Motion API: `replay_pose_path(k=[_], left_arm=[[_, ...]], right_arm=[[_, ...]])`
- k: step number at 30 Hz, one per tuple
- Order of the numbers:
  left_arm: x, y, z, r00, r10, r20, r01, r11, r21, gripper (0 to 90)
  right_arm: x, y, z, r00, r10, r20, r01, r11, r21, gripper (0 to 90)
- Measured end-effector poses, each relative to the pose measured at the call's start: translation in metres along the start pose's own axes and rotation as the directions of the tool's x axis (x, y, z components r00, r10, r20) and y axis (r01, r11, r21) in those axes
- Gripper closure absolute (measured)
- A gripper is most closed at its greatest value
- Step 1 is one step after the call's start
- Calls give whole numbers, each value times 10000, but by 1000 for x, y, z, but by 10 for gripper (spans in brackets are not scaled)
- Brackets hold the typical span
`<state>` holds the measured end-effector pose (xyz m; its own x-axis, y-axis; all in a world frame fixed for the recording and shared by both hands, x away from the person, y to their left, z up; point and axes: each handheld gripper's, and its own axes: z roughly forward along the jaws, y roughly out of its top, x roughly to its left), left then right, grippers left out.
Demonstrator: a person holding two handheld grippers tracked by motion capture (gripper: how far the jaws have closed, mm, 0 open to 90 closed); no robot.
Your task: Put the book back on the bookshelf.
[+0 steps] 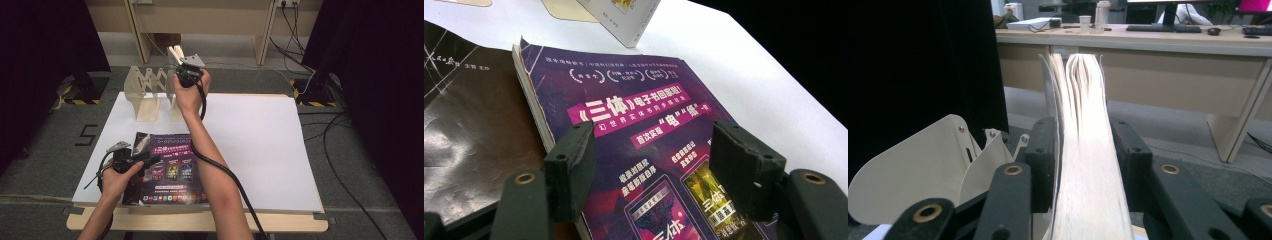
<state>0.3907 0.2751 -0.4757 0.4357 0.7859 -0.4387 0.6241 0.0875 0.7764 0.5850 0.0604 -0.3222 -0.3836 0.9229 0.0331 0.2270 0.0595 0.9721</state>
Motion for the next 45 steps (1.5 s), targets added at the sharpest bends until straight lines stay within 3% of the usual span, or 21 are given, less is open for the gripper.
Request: replay_pose_path(k=[6,17,25,45], left_arm=[[0,0,0,10000,57,-6,-57,10000,44,345],[-1,0,0,10000,-26,56,26,10000,-5,345],[-1,0,0,10000,-45,53,45,10000,8,345],[-1,0,1,10000,-27,-10,27,10000,49,347]], right_arm=[[-1,-1,-8,9998,-61,-195,62,9999,91,604],[-1,-8,-26,9987,-55,-503,50,9999,-99,619],[-3,-13,-37,9987,-304,-416,298,9995,-141,595],[-12,-27,-70,9978,-135,-643,116,9995,-302,589]])
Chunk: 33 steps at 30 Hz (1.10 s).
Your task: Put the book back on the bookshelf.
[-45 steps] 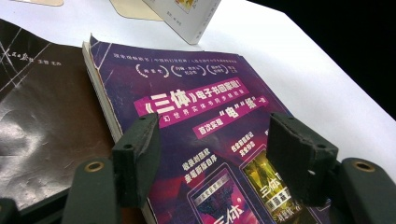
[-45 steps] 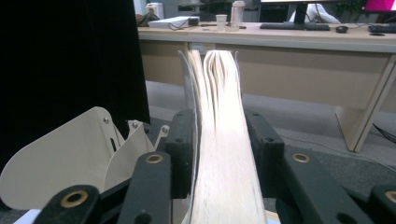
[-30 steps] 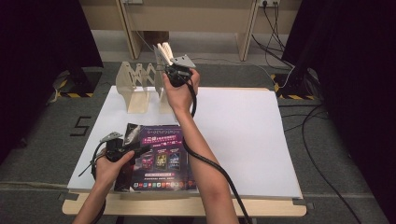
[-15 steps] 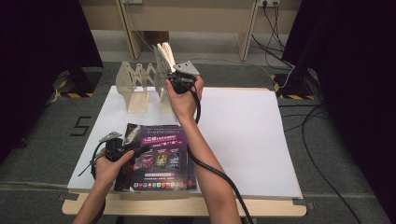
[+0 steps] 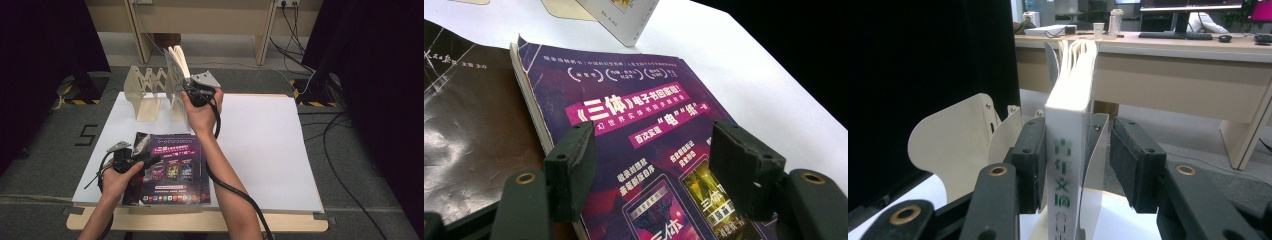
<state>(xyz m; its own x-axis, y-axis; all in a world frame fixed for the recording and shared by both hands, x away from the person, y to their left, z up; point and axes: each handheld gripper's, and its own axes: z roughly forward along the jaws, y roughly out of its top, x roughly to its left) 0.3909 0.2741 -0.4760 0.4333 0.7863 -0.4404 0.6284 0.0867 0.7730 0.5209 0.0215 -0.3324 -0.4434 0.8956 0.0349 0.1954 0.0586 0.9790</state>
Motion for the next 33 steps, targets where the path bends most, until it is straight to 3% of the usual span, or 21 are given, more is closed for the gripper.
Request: replay_pose_path(k=[22,33], left_arm=[[0,0,-1,10000,15,-76,-15,10000,-48,341],[1,1,-2,9983,245,-532,-253,9996,-128,342]], right_arm=[[-5,-11,-28,9992,233,-323,-233,9997,4,576],[-17,-19,-46,9996,98,-262,-91,9996,263,580]])
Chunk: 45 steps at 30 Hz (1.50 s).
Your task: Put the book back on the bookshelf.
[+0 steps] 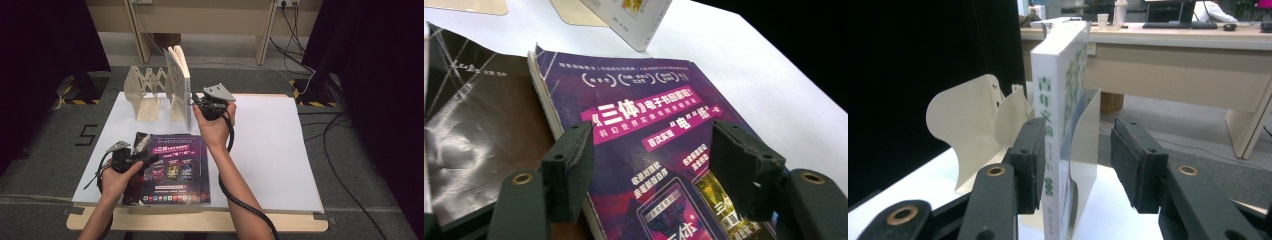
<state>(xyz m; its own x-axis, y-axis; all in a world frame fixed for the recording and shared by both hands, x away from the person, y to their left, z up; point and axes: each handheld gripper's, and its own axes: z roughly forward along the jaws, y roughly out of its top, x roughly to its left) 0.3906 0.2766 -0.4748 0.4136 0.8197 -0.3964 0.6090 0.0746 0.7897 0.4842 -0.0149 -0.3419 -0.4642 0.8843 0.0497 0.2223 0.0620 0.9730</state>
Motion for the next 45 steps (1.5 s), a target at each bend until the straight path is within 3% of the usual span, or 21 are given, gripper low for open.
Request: replay_pose_path(k=[5,11,17,22,25,32,39,45], left_arm=[[0,1,-2,9996,171,-241,-171,9999,2,346],[1,3,-4,9983,316,-491,-314,9995,56,360],[4,2,-4,9943,352,-1007,-322,9990,317,386],[8,-1,-4,9866,402,-1578,-324,9981,521,439],[10,-1,-4,9866,350,-1593,-254,9978,618,454],[12,-6,2,9873,322,-1555,-139,9930,1169,481],[8,-7,5,9931,354,-1118,-199,9904,1371,580],[2,-6,6,9899,708,-1226,-520,9873,1498,592]], right_arm=[[-7,-5,-9,10000,-42,50,41,9997,247,587],[-17,-17,-20,9994,290,-187,-271,9955,912,593],[-26,-39,-28,9971,646,-392,-561,9806,1880,595],[-33,-65,-33,9925,1013,-679,-764,9506,3008,594],[-35,-82,-37,9894,1223,-779,-867,9295,3585,594],[-40,-107,-44,9817,1644,-958,-1073,8941,4348,588],[-44,-117,-48,9795,1783,-939,-1150,8770,4665,588],[-45,-126,-49,9791,1796,-953,-1104,8631,4928,588]])
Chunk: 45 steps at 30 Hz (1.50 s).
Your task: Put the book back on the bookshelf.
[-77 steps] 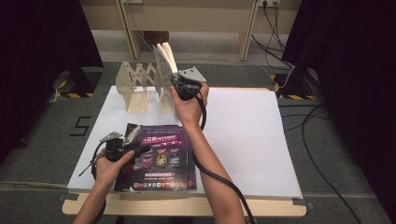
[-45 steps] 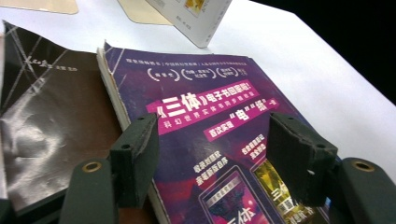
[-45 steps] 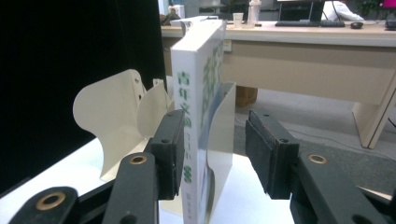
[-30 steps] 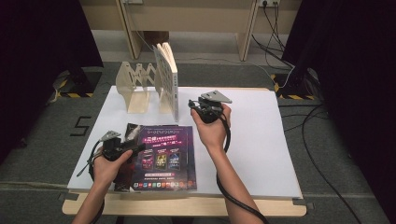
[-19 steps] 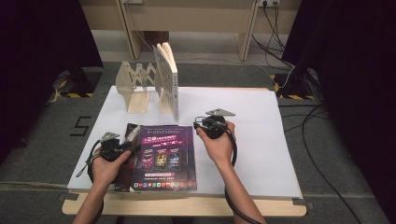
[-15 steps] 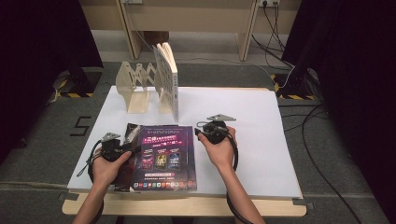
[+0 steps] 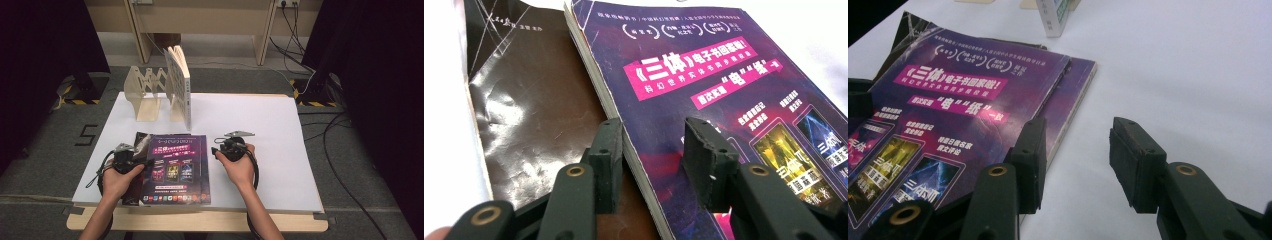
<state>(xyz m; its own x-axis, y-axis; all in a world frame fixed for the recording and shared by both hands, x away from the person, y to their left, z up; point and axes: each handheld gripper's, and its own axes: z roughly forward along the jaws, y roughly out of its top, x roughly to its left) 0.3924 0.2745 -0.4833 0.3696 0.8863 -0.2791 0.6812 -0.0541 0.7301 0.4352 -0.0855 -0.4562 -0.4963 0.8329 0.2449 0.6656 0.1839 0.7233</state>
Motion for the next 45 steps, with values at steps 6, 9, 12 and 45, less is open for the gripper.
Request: replay_pose_path(k=[6,9,12,45], left_arm=[[-15,2,3,9992,408,-38,-407,9987,307,579],[-20,4,3,9982,598,-15,-597,9977,321,573],[-24,5,2,9968,803,26,-803,9965,243,572],[-41,3,16,9773,1936,863,-1972,9798,349,554]], right_arm=[[2,-4,5,10000,-10,-68,11,9997,224,585],[1,-5,8,10000,7,-73,-4,9994,342,584],[-1,-5,10,9999,55,-92,-51,9988,486,582],[-14,1,33,9926,1083,-549,-988,9833,1530,537]])
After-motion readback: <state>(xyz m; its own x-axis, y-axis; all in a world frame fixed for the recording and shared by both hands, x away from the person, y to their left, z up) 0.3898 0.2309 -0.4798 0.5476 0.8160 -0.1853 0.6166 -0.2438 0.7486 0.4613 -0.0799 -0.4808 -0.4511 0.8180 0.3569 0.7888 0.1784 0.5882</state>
